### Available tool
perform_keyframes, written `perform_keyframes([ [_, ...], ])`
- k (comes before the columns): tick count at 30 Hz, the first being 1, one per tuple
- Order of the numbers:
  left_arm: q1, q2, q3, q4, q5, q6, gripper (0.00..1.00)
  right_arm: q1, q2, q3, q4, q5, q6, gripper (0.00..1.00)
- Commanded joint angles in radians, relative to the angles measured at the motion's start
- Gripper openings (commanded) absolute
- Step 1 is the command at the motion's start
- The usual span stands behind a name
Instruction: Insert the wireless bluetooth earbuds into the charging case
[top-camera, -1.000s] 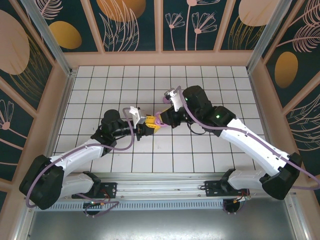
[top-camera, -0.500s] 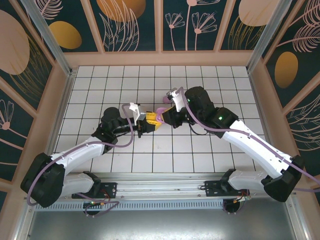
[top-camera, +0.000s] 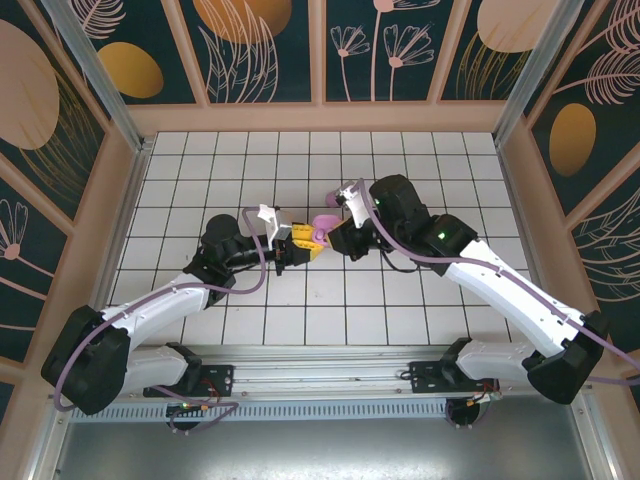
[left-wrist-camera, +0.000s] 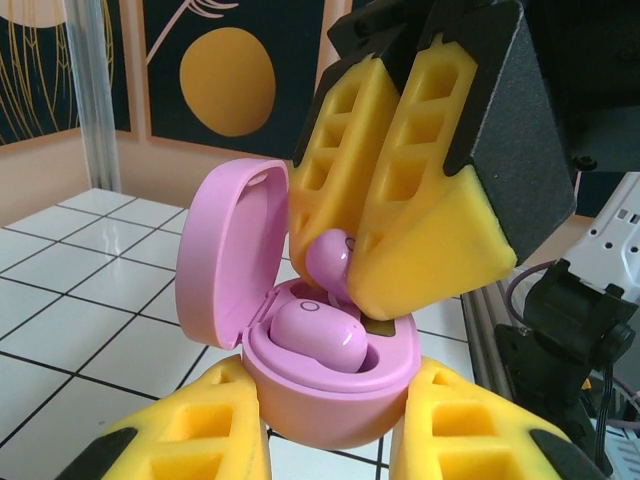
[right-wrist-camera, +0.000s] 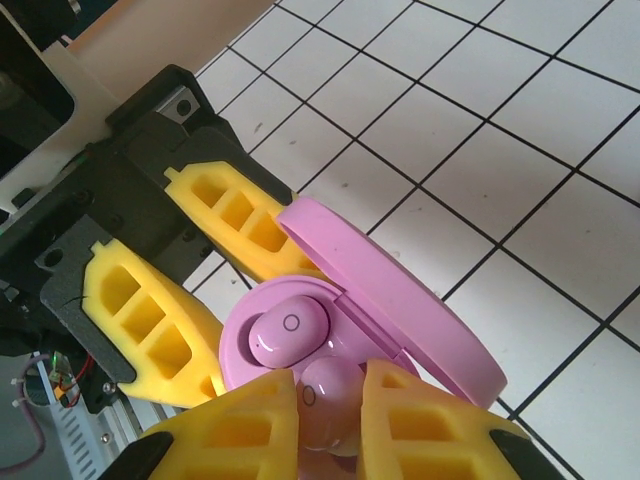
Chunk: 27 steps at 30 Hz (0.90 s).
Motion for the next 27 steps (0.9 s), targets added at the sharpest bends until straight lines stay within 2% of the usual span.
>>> perform_keyframes([
  [1,-0.006,-0.009,0.027,0.068,0.036,-0.016,0.06,-0.012,-0.013,0.018,-0.048,-0.014,-0.034,0.15],
  [8,-0.005,-0.014,0.023,0.068,0.037,-0.018,0.06,-0.028,0.01,0.04,-0.102,-0.063,-0.048,0.16],
  [22,-0.006,-0.001,0.032,0.075,0.04,-0.014,0.06,-0.049,0.059,0.062,-0.109,-0.109,-0.044,0.32],
  [27,-0.005,0.002,0.03,0.078,0.041,-0.014,0.06,-0.061,0.062,0.069,-0.111,-0.095,-0.039,0.33],
])
